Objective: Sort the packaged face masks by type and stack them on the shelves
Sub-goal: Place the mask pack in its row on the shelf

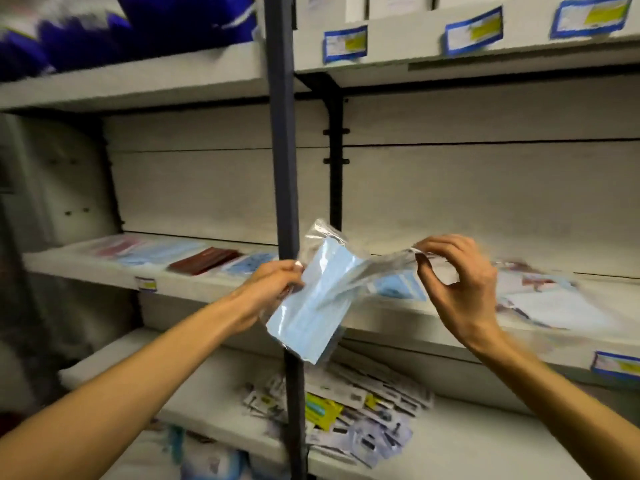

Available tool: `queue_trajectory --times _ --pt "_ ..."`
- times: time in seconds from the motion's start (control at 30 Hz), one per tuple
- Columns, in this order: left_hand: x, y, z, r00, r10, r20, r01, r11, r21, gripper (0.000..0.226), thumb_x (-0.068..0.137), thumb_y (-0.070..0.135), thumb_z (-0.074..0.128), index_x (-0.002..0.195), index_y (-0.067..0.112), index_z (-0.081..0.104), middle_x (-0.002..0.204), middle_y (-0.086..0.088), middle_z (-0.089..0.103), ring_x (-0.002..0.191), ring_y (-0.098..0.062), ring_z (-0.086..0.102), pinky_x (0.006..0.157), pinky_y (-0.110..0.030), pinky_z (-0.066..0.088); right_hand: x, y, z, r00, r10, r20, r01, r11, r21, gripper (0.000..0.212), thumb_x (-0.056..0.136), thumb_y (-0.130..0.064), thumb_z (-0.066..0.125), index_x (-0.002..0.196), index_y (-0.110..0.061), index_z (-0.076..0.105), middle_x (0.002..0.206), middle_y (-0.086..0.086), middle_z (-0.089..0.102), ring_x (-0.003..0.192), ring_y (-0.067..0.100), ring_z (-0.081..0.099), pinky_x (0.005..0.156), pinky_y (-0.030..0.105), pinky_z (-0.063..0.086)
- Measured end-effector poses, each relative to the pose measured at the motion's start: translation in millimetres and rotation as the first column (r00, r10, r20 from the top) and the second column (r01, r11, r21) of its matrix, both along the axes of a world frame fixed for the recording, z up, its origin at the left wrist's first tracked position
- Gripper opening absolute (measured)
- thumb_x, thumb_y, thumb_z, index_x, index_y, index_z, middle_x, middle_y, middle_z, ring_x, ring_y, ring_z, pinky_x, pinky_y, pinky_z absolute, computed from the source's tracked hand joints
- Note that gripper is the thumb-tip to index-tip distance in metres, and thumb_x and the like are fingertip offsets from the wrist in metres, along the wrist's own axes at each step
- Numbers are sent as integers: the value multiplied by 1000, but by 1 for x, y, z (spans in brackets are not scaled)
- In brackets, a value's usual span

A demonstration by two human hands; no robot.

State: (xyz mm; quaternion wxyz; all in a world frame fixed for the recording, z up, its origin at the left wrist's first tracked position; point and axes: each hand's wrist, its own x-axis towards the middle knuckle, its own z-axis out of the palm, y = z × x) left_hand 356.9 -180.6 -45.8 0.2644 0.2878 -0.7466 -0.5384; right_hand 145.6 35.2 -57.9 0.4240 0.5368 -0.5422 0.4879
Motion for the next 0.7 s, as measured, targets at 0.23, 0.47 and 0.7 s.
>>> queue_trajectory --times 0.23,0.47,0.7 --pt "123 -57 -7 976 215 30 -216 976 42 14 90 8 62 92 14 75 97 -12 75 85 -27 71 72 -31 55 109 -80 -6 971 115 -211 -92 989 114 18 92 -20 63 98 -5 72 103 10 73 98 25 67 85 41 55" --pt "197 -119 -12 934 354 -43 -350 933 80 23 96 13 56 110 1 69 115 -24 68 105 -37 66 95 -45 52 179 -172 -24 873 249 -420 -203 967 151 17 98 -31 67 99 -15 75 112 4 74 112 23 65 95 36 49" --pt "221 -202 -4 901 418 -119 -395 901 178 15 98 25 61 103 13 68 105 -17 74 103 -39 70 98 -55 54 181 -281 -28 876 341 -342 -301 939 166 10 94 -22 73 102 -18 73 120 0 72 122 19 62 102 42 49"
